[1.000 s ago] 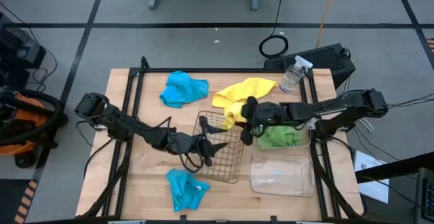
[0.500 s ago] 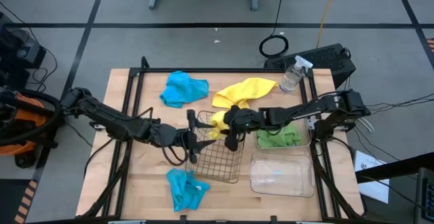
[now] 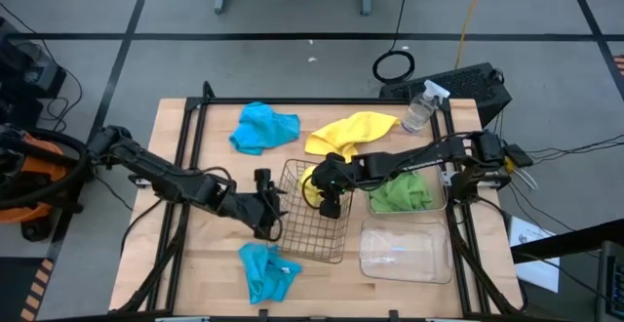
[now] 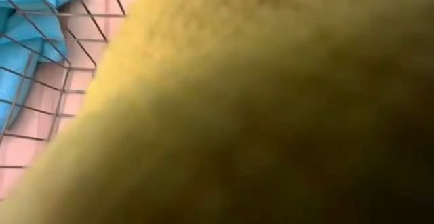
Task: Sort microfiber towel by color & place in baskets
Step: Put the left yellow microfiber cloth into the wire basket
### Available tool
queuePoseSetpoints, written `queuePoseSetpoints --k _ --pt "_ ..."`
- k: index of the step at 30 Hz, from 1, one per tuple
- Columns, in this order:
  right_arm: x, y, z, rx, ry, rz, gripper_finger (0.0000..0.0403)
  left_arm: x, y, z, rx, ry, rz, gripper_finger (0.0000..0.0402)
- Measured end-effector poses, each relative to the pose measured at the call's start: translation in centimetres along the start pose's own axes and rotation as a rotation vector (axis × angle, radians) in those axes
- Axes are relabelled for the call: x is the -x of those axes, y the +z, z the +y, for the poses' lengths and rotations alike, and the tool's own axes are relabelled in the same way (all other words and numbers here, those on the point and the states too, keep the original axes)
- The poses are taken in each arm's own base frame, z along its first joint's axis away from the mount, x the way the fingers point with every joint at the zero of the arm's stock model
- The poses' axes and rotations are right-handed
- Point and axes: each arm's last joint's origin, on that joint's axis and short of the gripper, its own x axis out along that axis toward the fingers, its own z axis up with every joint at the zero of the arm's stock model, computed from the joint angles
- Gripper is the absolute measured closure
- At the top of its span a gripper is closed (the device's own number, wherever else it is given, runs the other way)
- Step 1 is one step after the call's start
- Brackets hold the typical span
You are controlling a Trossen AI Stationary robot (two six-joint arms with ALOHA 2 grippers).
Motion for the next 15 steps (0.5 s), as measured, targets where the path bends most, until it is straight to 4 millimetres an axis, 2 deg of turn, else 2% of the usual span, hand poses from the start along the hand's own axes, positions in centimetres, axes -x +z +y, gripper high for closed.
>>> queuePoseSetpoints --k 4,9,15 --pt "-0.1 -0.1 -0.4 -0.007 -0.009 0.015 0.0352 0.9 -0.7 -1.3 0.039 -0.035 0.043 0.0158" --pt "-0.4 -0.4 -0.5 -0.01 -0.01 0.046 0.0328 2.4 -0.8 -3.2 0.019 -0.1 0.006 0.0158" --pt "-0.4 -0.4 -0.5 -0.008 -0.009 0.045 0.0259 3.0 -1.4 -4.3 0.054 -0.11 0.027 0.0158"
